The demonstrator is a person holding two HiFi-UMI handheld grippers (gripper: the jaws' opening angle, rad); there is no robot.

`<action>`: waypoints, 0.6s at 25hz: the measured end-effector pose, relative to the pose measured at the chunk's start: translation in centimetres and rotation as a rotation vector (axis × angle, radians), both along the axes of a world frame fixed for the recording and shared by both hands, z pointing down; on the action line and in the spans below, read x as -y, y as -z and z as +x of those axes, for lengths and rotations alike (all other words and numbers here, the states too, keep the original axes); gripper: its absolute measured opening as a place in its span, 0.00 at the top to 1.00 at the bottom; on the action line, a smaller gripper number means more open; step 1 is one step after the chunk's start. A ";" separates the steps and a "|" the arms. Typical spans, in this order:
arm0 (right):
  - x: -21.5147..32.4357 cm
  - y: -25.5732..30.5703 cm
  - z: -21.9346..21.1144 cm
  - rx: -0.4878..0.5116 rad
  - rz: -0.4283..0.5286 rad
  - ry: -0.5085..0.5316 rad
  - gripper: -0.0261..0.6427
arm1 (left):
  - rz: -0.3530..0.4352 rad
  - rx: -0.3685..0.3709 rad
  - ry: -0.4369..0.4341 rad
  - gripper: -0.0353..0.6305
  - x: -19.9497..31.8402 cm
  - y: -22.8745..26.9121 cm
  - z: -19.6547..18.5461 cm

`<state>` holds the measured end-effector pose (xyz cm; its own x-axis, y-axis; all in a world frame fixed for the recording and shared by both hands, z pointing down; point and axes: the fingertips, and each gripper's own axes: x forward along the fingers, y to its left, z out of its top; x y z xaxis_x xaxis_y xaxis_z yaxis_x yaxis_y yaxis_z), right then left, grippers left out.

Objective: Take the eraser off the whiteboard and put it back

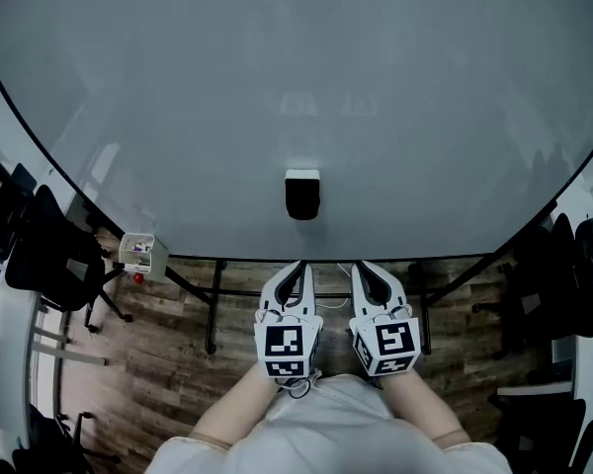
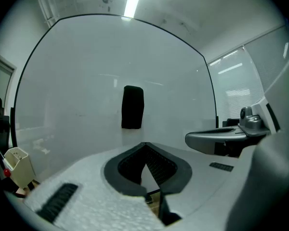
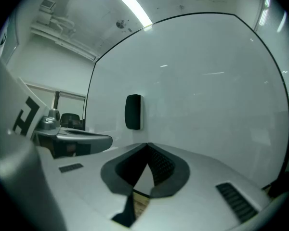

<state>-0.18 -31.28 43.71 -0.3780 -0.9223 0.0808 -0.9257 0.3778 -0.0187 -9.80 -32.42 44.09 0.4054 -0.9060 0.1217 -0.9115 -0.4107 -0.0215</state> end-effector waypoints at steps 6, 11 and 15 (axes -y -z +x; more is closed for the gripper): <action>0.1 -0.1 -0.1 -0.009 -0.006 0.006 0.92 | -0.004 -0.020 0.023 0.92 0.1 0.9 -0.6; 0.1 0.2 -0.2 -0.020 0.007 0.008 0.92 | -0.024 -0.042 0.019 0.92 0.1 0.2 -0.7; -0.1 -0.3 -0.4 -0.026 -0.018 0.004 0.92 | -0.042 -0.040 0.034 0.92 0.2 -0.2 -1.1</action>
